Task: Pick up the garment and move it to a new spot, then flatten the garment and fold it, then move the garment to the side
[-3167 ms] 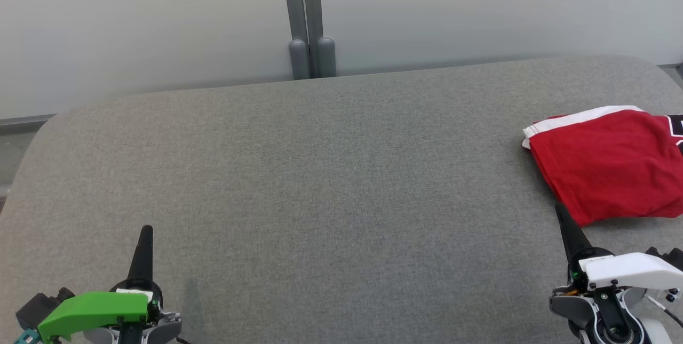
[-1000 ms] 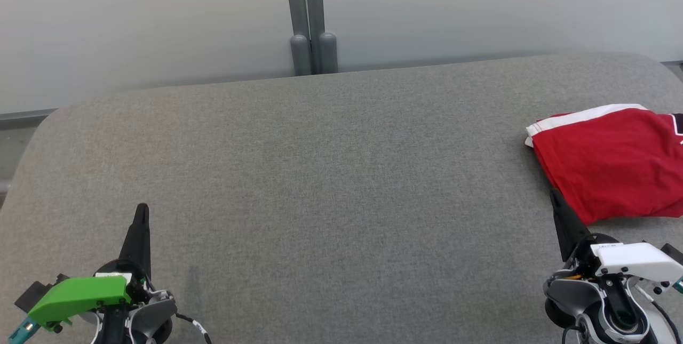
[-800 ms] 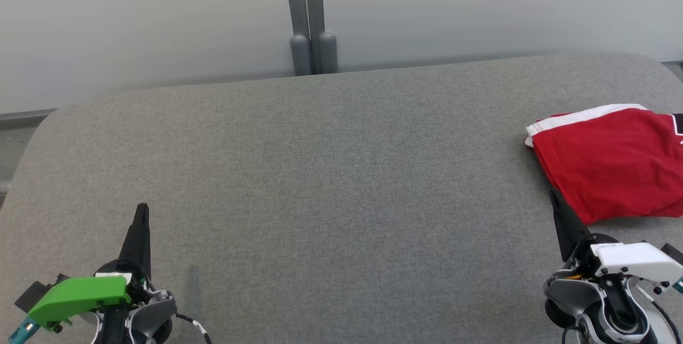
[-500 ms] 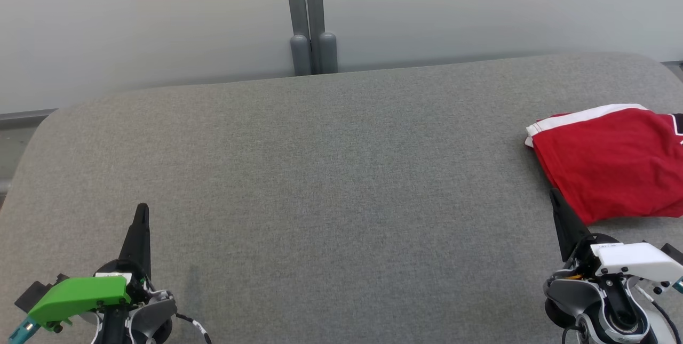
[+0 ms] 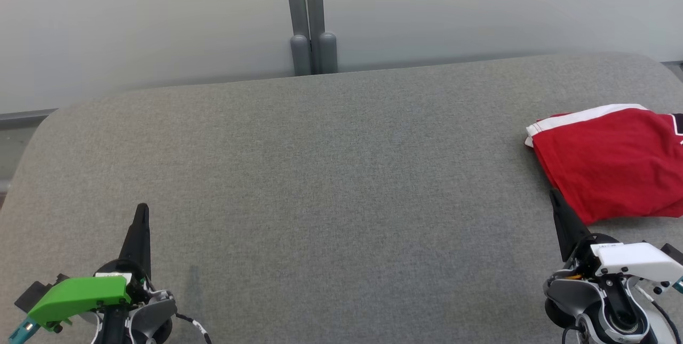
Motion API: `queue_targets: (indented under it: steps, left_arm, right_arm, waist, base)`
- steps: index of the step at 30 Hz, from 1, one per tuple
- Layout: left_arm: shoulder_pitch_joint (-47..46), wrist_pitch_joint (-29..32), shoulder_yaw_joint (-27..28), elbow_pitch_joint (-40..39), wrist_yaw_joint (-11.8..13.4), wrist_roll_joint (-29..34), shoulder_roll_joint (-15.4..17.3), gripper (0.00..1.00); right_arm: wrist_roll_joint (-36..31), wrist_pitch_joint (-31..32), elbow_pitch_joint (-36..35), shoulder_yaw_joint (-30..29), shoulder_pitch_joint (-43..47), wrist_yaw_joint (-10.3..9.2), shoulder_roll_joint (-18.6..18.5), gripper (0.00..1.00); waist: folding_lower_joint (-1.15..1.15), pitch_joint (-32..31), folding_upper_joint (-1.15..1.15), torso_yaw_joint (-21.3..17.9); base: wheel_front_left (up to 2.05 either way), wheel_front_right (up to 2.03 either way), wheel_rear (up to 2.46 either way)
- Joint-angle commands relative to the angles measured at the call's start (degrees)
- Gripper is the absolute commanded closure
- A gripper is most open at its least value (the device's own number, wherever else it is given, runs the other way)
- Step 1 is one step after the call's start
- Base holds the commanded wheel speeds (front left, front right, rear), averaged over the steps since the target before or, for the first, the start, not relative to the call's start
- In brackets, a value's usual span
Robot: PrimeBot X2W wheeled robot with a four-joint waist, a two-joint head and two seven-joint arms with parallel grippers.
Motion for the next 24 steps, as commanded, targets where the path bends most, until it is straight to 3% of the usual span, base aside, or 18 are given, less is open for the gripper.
queue_targets:
  steps: [1,24]
  left_arm:
    - [-0.67,0.24,0.17,0.07,-0.26,-0.04,0.42,1.0]
    - [-0.67,0.24,0.17,0.06,-0.26,-0.04,0.42,1.0]
  right_arm:
    - [0.39,0.19,0.1,-0.09,-0.31,0.04,-0.06,1.0]
    - [0.39,0.19,0.1,-0.08,-0.31,0.04,-0.06,1.0]
  waist:
    - [0.0,0.0,0.0,0.0]
    - [0.0,0.0,0.0,0.0]
  base:
    - [0.0,0.0,0.0]
    - [0.0,0.0,0.0]
